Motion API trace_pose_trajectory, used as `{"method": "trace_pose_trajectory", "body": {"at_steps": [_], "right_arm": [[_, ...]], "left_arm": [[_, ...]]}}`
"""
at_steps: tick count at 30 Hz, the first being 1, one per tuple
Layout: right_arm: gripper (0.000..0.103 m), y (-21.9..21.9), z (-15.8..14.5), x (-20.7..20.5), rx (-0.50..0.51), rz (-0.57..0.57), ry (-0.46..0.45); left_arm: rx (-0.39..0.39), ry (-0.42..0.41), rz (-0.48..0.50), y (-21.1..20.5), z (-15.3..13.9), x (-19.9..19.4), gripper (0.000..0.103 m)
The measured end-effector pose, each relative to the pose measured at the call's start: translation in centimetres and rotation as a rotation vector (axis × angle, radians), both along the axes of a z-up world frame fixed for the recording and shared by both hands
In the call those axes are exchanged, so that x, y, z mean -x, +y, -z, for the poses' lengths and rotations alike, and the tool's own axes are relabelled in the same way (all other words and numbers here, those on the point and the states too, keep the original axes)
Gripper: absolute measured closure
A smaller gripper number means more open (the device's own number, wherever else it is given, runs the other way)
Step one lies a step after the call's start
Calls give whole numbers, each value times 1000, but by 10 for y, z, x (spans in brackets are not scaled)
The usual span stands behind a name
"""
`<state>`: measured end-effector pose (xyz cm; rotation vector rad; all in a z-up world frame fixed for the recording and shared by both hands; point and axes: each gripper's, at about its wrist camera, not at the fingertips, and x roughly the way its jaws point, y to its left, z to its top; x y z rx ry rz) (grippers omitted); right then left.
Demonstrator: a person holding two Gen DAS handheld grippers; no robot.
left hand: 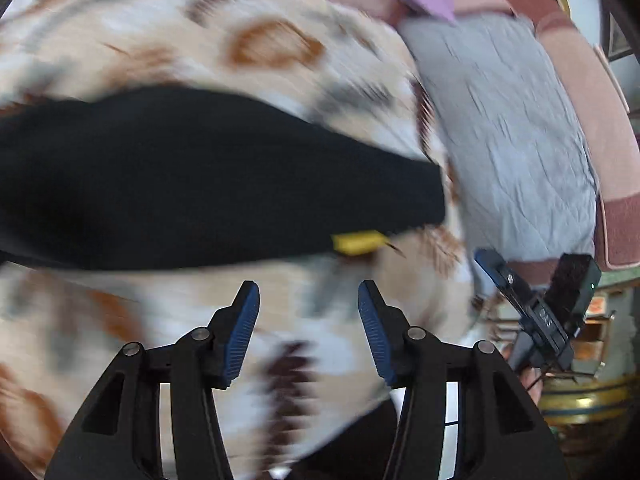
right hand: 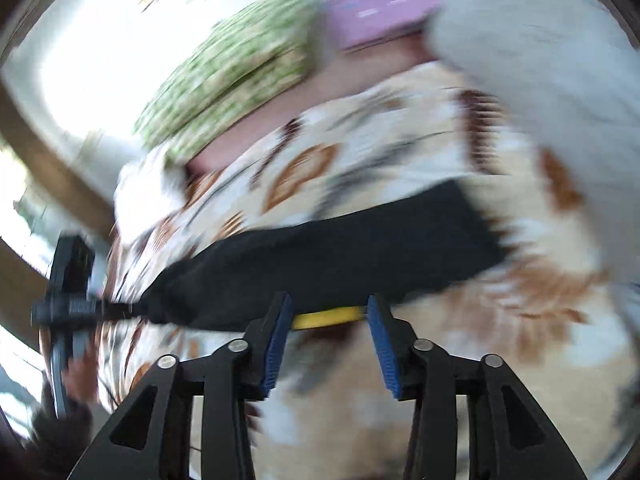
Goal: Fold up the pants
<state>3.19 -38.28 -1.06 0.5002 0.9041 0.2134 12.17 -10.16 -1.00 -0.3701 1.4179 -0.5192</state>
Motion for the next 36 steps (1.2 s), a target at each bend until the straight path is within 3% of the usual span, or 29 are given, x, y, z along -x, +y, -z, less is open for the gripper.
{"method": "trace_pose_trajectory", "body": {"at_steps": [5,8,13,19,28,36], "right_arm": [[48,-62,8,7,-26,94,37],[48,-82,21,0,-74,108,58],[48,-95,43,-14,-117,112,80],[47,-104,54,-27,-145,95,81],[43,-115,60,-41,-167,104,76],[43,-103,49,-59,-163,61,43]], "left_arm": [[48,57,-35,-72,22,6,53],[92,112,-151,-87,36,3,53],[276,278,-365,-104,67,0,53],[323,294,-531,-115,79,-1,53],[274,255,-577,-121,80,-18,55],[267,232,-451,-115,65,-8,55]]}}
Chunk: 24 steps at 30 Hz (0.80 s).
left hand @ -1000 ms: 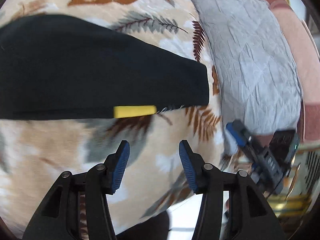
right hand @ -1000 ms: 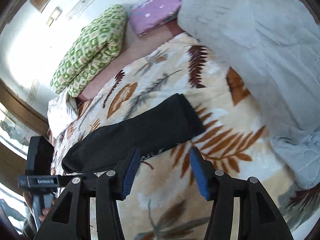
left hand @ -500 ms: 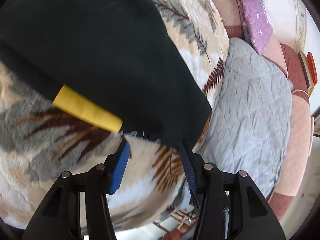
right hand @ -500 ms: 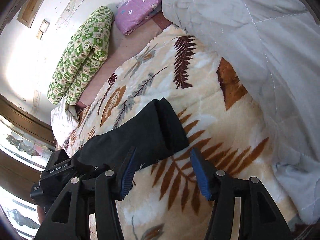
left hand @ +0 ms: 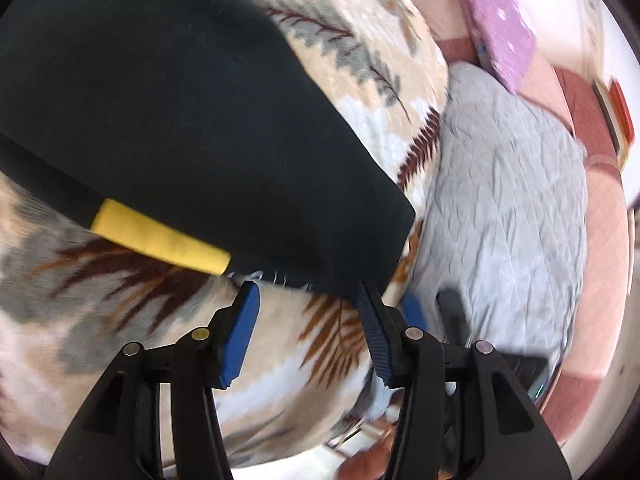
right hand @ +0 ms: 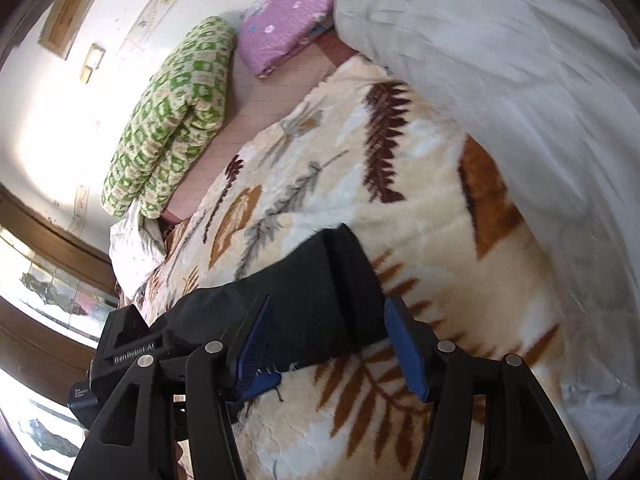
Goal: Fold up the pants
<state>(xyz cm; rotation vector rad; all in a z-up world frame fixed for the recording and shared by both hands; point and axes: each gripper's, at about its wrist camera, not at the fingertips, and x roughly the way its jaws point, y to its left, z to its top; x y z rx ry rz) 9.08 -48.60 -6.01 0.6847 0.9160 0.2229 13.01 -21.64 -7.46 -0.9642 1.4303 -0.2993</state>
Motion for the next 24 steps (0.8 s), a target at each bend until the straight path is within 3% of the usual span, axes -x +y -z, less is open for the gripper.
{"method": "trace_pose_trajectory", "body": {"at_steps": [3,6,10,13,16,20,24], "right_arm": [[43,14,-11,-13,18,-41,-18],[42,38,-22,-32,41,-100,-39],[39,110,-29,-71,48,-296,-42],[39,181,-25,-103,76,-467,-25],[40,249,-9,-137,143,-605,15],[39,302,17,-159,270,-709,73],[38,315,35,-165,273,-743,100]], "left_arm": [[4,-35,82,23,-20,4,55],[-1,-94,115,76,-44,-4,55],[-205,-180,50,186,-79,-44,53],[-329,-121,38,260,-82,-79,52],[-390,-32,76,308,-72,-106,52],[-362,-22,103,349,-62,-116,52],[-375,33,121,373,-43,-126,52]]}}
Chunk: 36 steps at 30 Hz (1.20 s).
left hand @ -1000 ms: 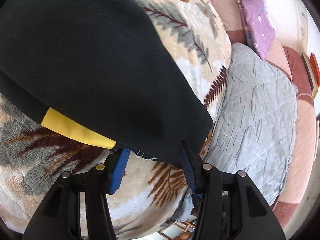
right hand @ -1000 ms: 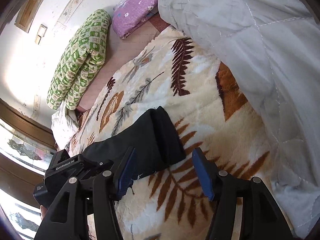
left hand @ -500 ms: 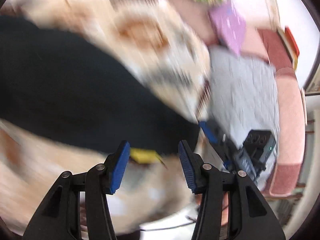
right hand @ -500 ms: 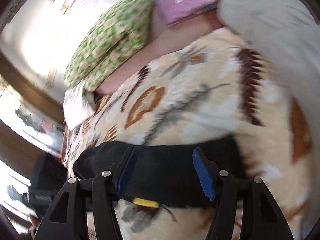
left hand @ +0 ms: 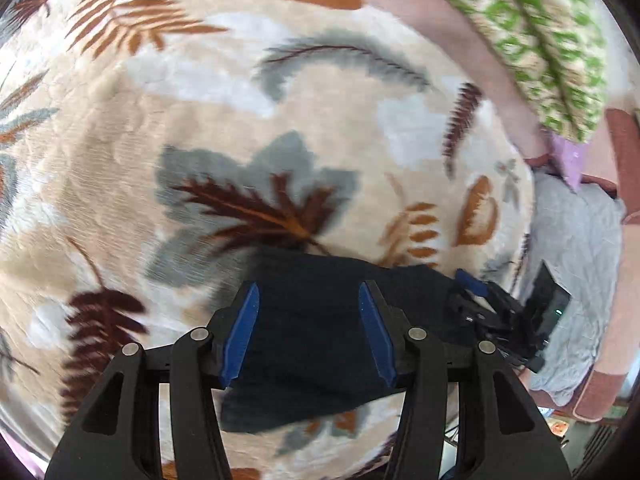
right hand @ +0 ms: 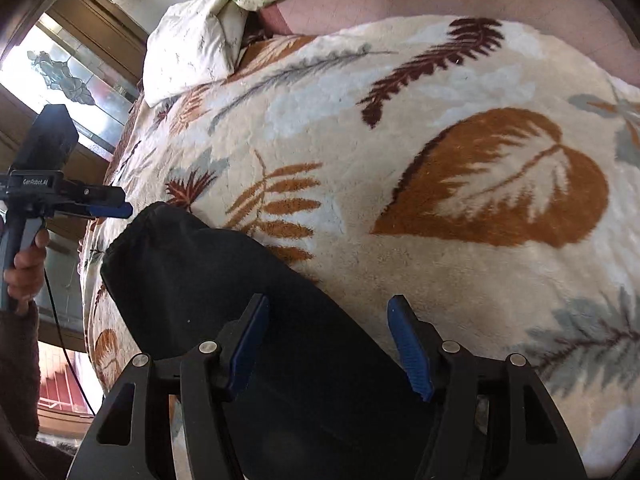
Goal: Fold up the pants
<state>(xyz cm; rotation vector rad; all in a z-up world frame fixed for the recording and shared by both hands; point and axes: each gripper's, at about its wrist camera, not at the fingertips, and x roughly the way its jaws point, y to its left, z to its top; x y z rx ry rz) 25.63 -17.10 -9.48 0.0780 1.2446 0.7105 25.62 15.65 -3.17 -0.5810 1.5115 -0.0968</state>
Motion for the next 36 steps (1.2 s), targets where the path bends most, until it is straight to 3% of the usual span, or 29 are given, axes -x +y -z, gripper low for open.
{"method": "trace_pose_trajectory", "body": {"at_steps": [6,9,11,14,15,16,17,18,19,20,22,24,29,30,31,33,35,36], "right_arm": [[36,10,2,1,-44,-97,16],[36,13,0,-3,-53,-106,11],[36,14,2,-5,-71,-109,16],[37,21,3,-8,-103,-119,11],[41,24,3,-7,-108,-125,6],[47,26,2,-5,-109,-137,5],[66,30,0,-3,-104,-149,-7],[78,33,-2,-1,-104,-170,-16],[79,35,-5,2,-103,-188,-30],[79,36,-10,6,-98,-207,-59],[67,35,-16,3,-114,-195,-57],[41,38,-15,-7,-134,-160,-15],[41,64,3,-16,-25,-148,12],[59,67,-1,-14,-33,-158,-10],[97,68,-5,-11,-53,-181,-18],[97,70,-12,-4,-43,-219,-58],[97,73,-24,5,6,-248,-139],[97,73,-31,8,31,-240,-178]], "left_arm": [[9,62,47,8,30,-5,52],[128,69,27,6,43,-10,52],[179,52,16,2,44,-12,52],[138,-31,26,-8,35,-7,54],[129,-56,31,-10,32,-5,69],[115,-80,44,-12,29,-1,76],[106,-94,63,-15,26,5,83],[108,-98,69,-15,26,7,85],[106,-102,77,-17,26,11,85],[95,-97,96,-20,27,17,86],[107,-88,115,-24,31,21,86],[98,-96,122,-25,32,23,86],[144,-90,121,-20,34,20,86],[156,-92,110,-16,35,18,86],[176,-89,109,-14,38,15,85],[210,-72,104,-12,43,12,83],[178,-104,91,-12,41,13,84],[142,-129,102,-14,37,16,91]]}}
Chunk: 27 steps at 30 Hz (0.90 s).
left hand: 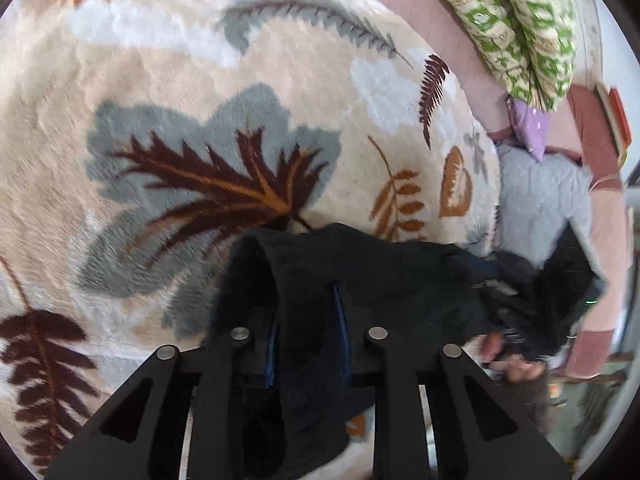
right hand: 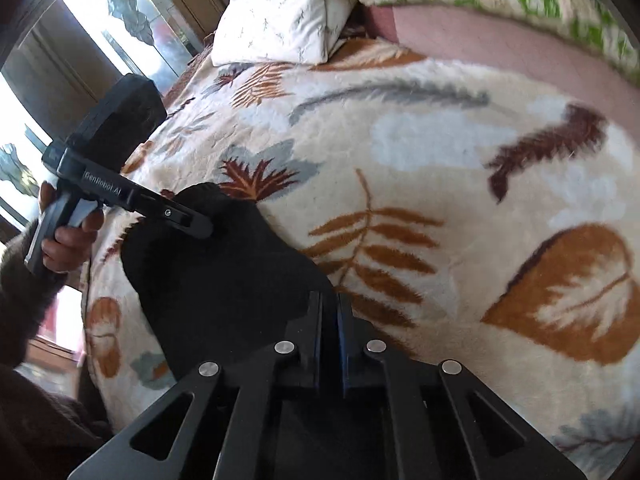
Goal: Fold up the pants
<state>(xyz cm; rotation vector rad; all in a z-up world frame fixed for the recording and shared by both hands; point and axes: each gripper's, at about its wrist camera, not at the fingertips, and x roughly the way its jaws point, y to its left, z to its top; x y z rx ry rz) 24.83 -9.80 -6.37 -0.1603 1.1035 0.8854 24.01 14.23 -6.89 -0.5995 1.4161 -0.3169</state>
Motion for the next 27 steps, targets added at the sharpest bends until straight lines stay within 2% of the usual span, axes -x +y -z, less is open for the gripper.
{"method": "trace_pose_trajectory", "body": {"at_steps": [1,4,7,11,14,16,18,19,20,22,25,27], "right_arm": [[97,-1,-7,3,3,8,-31],[97,-4,-27,12,-3,60,-142],[97,-4,-28,22,-4,94,-200],[97,12,8,22,87,78,-170],[93,13,29,15,104,111,-110],[90,7,22,14,78,139,-87],[78,-9,6,12,-4,208,-54],[74,-21,-5,16,-83,250,-39],[68,-26,-10,20,-131,263,-30],[67,-25,-16,33,-190,239,2],[66,-2,-5,56,-196,167,77],[63,27,10,73,-138,98,92]], "left_arm": [[-26,-23,3,0,-3,4,91],[-35,-84,16,3,-11,21,92],[-103,-77,65,-2,-5,29,92],[-152,-96,90,-6,-3,28,92],[-109,-75,75,0,-2,25,92],[-56,-61,42,10,-4,25,92],[-10,-77,-3,21,-11,28,92],[-6,-86,-8,22,-13,30,91],[-20,-92,-4,21,-15,31,91],[-46,-94,2,16,-16,32,90],[-107,-73,9,9,-12,23,90],[-142,-58,6,9,-8,18,88]]}}
